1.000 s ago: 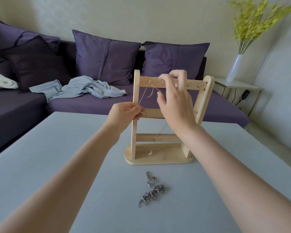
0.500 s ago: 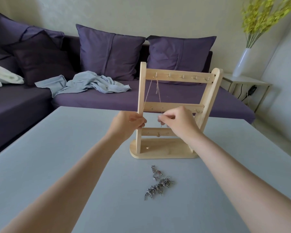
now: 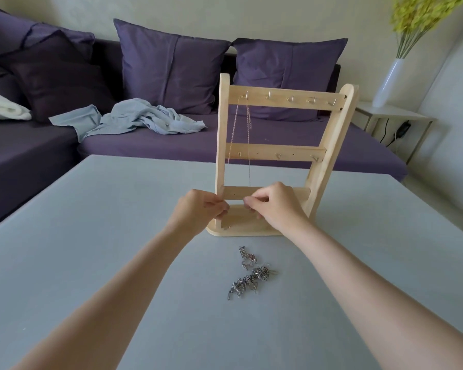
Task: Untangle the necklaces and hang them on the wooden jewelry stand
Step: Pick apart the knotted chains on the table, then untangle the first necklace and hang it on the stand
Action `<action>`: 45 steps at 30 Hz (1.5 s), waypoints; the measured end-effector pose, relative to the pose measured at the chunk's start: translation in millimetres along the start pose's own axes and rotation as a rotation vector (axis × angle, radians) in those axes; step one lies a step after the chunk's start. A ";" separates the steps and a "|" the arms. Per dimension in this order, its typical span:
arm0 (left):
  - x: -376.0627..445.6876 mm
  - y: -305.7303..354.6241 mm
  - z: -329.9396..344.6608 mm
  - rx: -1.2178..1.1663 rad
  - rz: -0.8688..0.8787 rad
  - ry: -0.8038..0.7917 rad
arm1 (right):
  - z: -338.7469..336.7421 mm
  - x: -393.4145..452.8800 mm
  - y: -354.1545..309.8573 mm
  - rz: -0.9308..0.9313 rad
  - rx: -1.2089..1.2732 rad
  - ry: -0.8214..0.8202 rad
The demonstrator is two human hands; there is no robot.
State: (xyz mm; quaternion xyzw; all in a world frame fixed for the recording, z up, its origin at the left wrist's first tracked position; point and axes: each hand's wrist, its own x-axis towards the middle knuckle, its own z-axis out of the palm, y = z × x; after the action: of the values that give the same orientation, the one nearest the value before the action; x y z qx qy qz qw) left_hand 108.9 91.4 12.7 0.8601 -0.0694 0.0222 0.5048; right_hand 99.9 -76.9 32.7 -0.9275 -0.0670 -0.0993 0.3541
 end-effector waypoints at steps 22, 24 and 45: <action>4.7 -21.3 11.4 0.171 -0.039 -0.054 | 42.8 -6.3 24.9 0.077 0.189 -0.103; 5.2 -22.5 10.2 0.197 -0.040 -0.065 | 44.2 -6.5 24.1 0.085 0.198 -0.098; -83.7 -5.9 43.5 0.285 -0.082 -0.079 | 42.8 -74.1 27.5 0.296 0.018 0.019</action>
State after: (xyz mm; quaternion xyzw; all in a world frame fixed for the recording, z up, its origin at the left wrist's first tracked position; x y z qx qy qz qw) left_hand 25.5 64.5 -22.7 0.9254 -0.0503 -0.0227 0.3749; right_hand 39.2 -72.5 -33.4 -0.9230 0.0732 -0.0543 0.3739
